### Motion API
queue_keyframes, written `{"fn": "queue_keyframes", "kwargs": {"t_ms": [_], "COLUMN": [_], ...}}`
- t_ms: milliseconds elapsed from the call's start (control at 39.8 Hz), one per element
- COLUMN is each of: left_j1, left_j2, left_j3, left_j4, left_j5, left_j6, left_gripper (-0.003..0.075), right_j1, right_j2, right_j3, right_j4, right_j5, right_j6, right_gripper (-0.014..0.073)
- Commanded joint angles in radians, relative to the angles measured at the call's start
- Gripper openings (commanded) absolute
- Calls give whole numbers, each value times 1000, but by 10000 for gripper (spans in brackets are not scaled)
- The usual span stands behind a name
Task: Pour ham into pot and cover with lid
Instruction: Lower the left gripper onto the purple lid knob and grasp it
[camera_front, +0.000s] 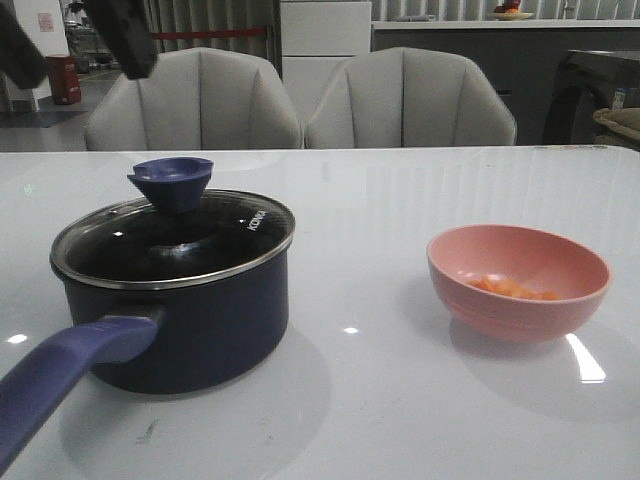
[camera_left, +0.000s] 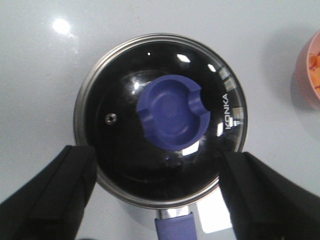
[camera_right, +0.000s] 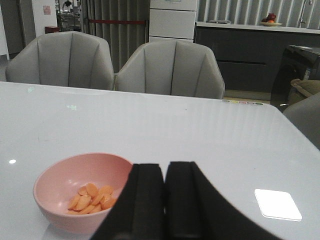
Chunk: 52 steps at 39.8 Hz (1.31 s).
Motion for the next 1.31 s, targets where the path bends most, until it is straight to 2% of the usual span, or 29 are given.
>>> {"fn": "queue_keyframes", "kwargs": {"t_ms": [0,251,527,1105,1205,1281], "left_j1": [-35,-37,-33,-20,-20,-20], "left_j2": [42,207,340,408,408,408], "left_j3": [-90,-230,-351,-353,-353,-353], "left_j4": [32,23,74,-1,-1,-1], "left_j5": [-4,61,237,223,219,217], "left_j6": [-62,-150,-215,-228,-228,-228], "left_gripper": [556,556,556,553,510,438], "right_j1": [-5,-5,-5,-5,-5,-5], "right_j2": [-19,-19,-20,-20,-20,-20], "right_j3": [10,10,10,10,10,10], "right_j4": [-10,-10,-10,-10,-10,-10], "right_j5": [-85,-85,-85,-85,-85,-85], "right_j6": [0,0,0,0,0,0], "right_gripper": [135,135,135,135,135,135]}}
